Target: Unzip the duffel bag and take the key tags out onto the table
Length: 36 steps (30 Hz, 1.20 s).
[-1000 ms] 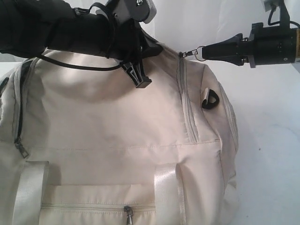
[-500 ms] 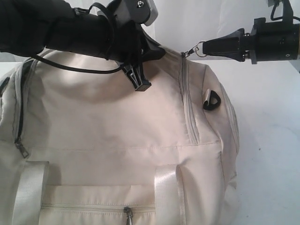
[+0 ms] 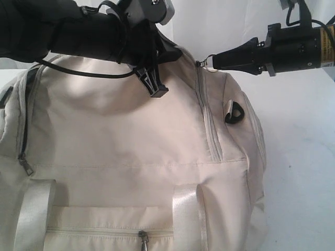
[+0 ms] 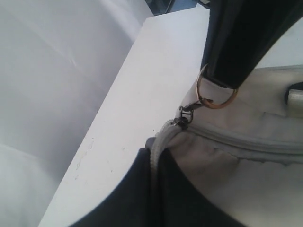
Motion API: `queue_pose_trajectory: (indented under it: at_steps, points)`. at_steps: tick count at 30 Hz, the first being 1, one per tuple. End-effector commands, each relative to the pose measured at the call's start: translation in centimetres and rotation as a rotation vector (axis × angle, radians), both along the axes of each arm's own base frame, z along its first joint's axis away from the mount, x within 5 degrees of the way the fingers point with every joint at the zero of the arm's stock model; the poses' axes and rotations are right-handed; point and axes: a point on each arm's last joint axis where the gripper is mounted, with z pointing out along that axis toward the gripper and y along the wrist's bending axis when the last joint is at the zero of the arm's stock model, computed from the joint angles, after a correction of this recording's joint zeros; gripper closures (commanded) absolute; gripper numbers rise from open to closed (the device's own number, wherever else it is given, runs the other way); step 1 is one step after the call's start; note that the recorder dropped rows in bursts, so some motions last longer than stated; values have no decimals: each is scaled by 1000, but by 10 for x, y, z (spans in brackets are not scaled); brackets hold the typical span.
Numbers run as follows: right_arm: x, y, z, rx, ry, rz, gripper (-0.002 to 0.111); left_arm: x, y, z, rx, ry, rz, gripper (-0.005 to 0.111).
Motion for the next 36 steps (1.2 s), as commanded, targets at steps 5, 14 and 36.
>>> queue_pose_trajectory:
  at_steps: [5, 14, 36]
  points:
    - [-4, 1, 3, 1, 4, 15, 108, 1, 6, 12, -39, -32, 48, 107]
    - [-4, 1, 1, -1, 9, 11, 108, 6, 9, 15, -53, -68, 113, 107]
    - [-17, 0, -25, -18, 53, 33, 108, 11, 12, 17, -56, -107, 166, 107]
